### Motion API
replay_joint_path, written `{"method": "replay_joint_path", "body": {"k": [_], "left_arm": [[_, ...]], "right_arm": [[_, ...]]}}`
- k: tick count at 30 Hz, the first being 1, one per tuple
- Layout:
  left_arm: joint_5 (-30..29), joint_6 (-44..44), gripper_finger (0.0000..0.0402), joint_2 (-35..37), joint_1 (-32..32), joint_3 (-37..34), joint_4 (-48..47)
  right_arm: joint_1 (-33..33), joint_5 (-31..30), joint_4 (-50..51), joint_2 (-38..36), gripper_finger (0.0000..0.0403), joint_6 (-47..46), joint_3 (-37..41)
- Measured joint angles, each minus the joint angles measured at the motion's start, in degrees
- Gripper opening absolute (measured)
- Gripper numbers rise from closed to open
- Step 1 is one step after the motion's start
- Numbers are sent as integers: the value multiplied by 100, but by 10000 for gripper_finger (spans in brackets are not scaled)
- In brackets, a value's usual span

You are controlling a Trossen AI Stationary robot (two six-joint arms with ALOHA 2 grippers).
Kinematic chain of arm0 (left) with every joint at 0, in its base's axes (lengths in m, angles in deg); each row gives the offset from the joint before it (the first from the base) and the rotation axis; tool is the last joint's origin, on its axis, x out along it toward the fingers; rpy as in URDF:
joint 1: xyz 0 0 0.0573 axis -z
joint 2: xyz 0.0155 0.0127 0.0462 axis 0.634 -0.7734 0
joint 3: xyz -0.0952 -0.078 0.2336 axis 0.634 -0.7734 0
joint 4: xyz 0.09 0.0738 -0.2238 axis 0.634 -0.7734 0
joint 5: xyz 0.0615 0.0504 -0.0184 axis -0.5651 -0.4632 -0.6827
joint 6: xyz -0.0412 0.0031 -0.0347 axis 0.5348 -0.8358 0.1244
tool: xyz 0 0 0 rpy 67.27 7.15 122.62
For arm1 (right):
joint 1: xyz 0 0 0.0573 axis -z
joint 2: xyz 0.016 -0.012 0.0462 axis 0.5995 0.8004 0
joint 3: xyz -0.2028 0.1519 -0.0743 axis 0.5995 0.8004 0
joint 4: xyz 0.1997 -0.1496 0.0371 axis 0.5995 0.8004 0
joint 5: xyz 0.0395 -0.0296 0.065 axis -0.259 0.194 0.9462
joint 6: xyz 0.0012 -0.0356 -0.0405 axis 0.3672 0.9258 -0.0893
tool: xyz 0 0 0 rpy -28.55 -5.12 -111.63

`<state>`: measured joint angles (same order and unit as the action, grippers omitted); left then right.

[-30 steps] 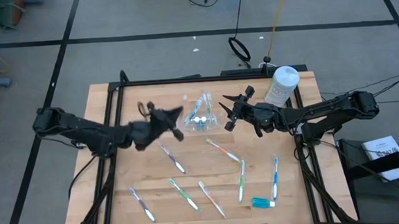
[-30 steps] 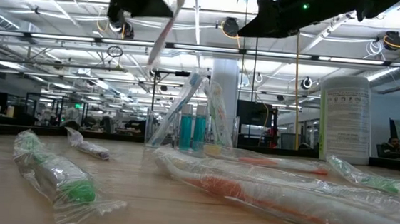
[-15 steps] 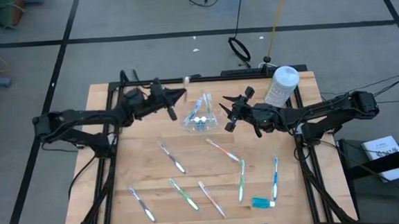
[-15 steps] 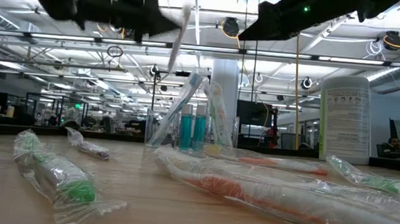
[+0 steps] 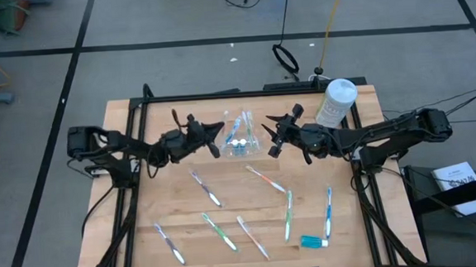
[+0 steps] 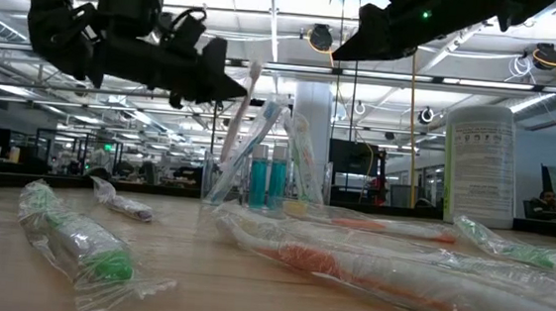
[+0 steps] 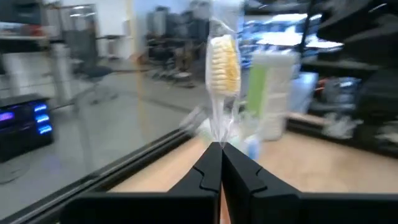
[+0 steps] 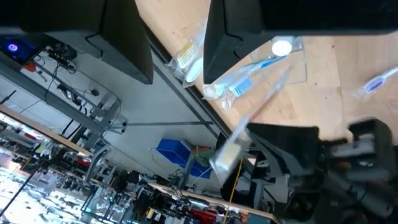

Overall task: Pick & Place Toothbrushes
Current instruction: Put the orange toothbrush into the transparent organizer

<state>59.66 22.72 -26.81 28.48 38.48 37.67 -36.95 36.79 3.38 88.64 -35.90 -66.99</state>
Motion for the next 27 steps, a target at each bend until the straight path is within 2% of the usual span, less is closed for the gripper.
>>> {"method": "replay_joint_path", "body": {"k": [2,4,10,18,22,27], "left_arm": [[-270,54,2,-94,29,3,33],[-298,250,6,-176,25,7,-69],[-299,613,19,-189,29,7,-1096],[-301,472,4,-181,45,7,-1205],[-178,472,21,-181,52,7,-1377],[-148,472,55,-181,73,7,-1335]], "right_arm": [[0,-2,-2,0,132,-47,0],[0,-2,-2,0,132,-110,0],[0,-1,13,0,132,-125,0],[0,-2,93,0,132,-314,0],[0,0,148,0,132,-451,0],[0,7,696,0,132,-839,0]]}}
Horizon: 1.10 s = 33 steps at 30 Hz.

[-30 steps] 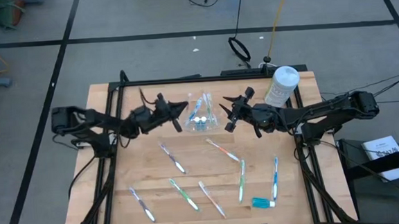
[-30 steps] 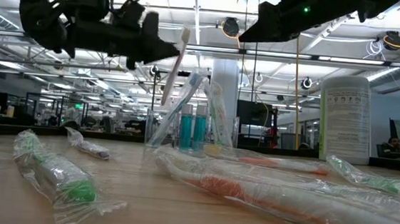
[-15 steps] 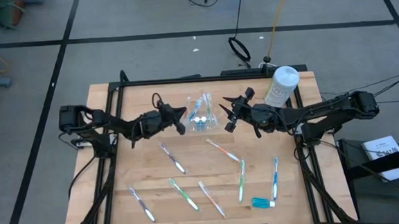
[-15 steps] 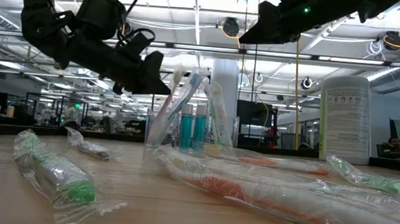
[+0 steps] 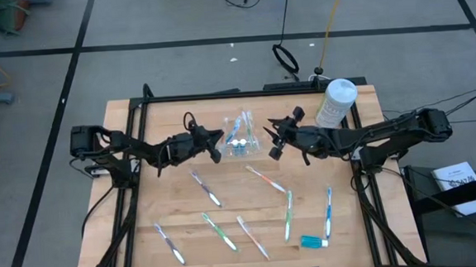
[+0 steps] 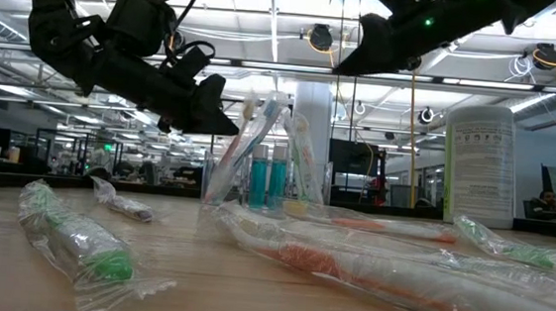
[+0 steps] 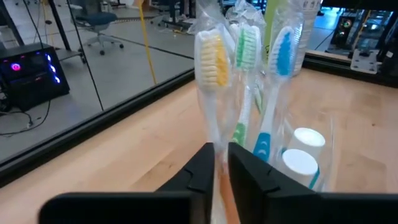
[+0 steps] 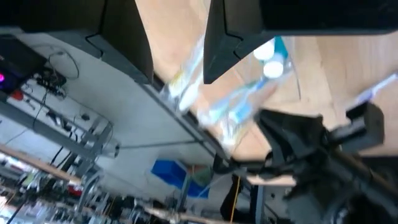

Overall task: Pick & Place Toothbrushes
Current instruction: Put the orange toothbrush into the transparent organizer, then put the blue toothbrush into the transparent organizer

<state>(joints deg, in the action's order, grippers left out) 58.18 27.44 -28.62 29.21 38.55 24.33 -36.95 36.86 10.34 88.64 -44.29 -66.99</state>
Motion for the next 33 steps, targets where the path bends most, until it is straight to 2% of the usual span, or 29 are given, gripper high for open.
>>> {"method": "replay_joint_path", "body": {"k": [3,10,17,20,24,28,33], "left_arm": [[6,28,83,0,13,1,-2],[-37,-66,141,245,20,7,-230],[-97,-139,165,1000,20,4,-857],[-99,-327,165,1269,20,7,-896],[-103,-592,166,1419,20,7,-855],[-102,-779,166,1395,-36,4,-882],[-101,-817,166,1323,-149,2,-894]], "right_arm": [[4,303,290,0,132,-230,0],[-93,2104,846,0,132,-1050,0],[-541,2217,1683,0,122,-1665,0],[-729,2236,2300,0,116,-2533,0],[-1085,2265,3558,-1,108,-4145,0],[-1475,3022,4565,0,104,-5713,0],[-1932,4042,4631,-2,102,-6743,0]]}}
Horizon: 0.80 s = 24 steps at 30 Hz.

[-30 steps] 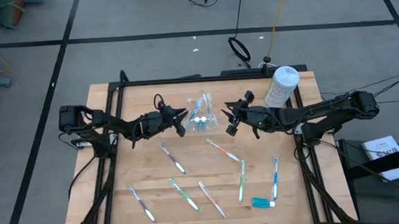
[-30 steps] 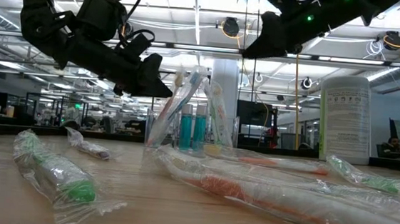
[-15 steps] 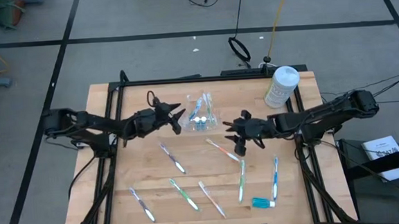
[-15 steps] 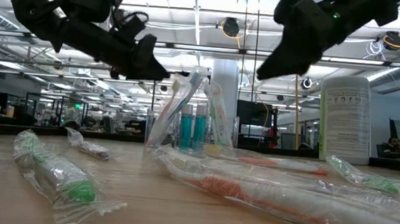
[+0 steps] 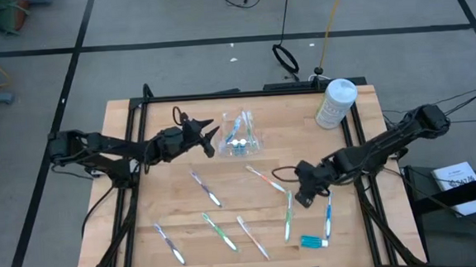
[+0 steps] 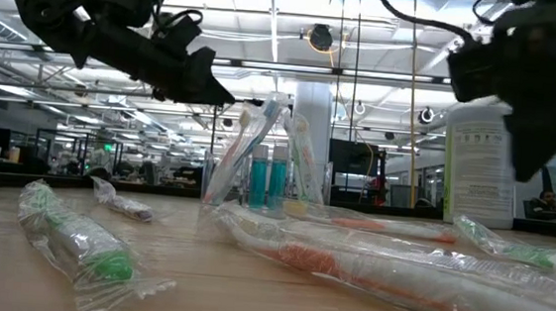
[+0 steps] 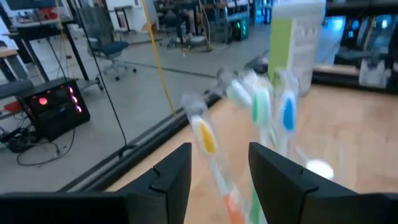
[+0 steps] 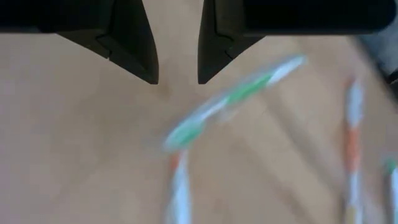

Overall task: Pick & Place Toothbrushes
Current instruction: Put the blue toothbrush into the transparent organizer

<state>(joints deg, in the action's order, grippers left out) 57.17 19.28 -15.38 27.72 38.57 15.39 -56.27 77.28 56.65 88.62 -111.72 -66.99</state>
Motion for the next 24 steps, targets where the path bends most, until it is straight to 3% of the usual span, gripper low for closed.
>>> {"method": "replay_joint_path", "body": {"k": [5,7,10,14,17,24], "left_arm": [[2,11,166,-1,-133,2,41],[-2,80,166,1,-190,2,47],[-5,223,166,1,-229,2,28],[-4,338,166,1,-229,2,29],[-4,349,166,1,-229,2,29],[-4,375,166,1,-229,2,-4]], "right_arm": [[-404,1258,43,0,102,-862,0],[-575,1491,130,0,102,-1360,0],[-840,1345,428,0,102,-2298,0],[-1204,554,1145,0,102,-3459,51],[-1357,475,1298,0,102,-4370,233],[-1480,554,849,0,102,-4828,748]]}}
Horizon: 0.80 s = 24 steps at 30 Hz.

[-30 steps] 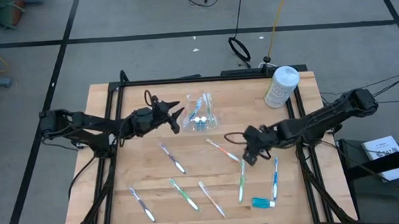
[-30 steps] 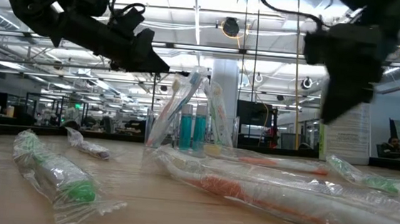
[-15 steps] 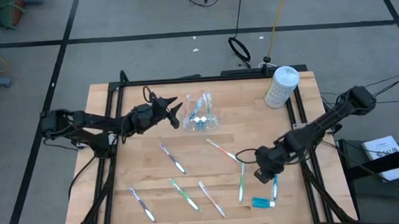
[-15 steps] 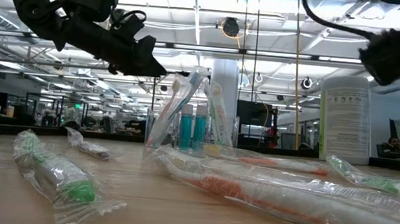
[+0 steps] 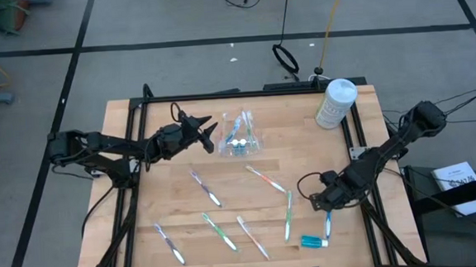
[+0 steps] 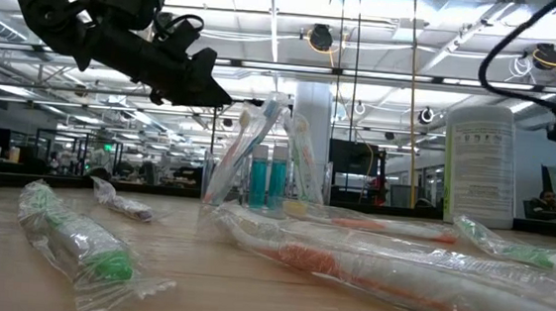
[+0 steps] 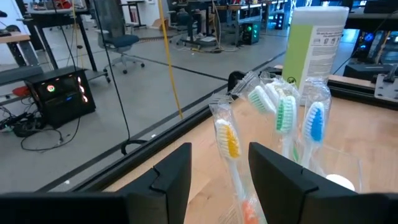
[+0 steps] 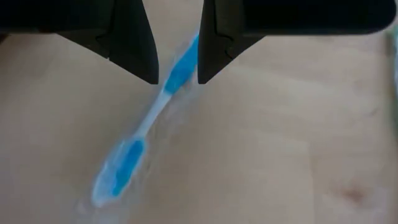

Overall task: Pick & Place Toothbrushes
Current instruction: Put the blue toothbrush into the transparent organizer

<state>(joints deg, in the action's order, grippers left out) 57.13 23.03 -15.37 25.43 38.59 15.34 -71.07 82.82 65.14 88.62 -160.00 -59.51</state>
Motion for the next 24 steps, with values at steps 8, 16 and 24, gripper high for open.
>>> {"method": "replay_joint_path", "body": {"k": [8,16,24], "left_arm": [[0,20,166,0,0,0,-2],[0,17,166,0,0,0,-4],[1,17,166,0,0,0,-89]], "right_arm": [[0,-234,-518,-28,73,418,589],[5,-622,-873,-15,14,946,631],[231,-2314,-1436,-460,1,2112,658]]}}
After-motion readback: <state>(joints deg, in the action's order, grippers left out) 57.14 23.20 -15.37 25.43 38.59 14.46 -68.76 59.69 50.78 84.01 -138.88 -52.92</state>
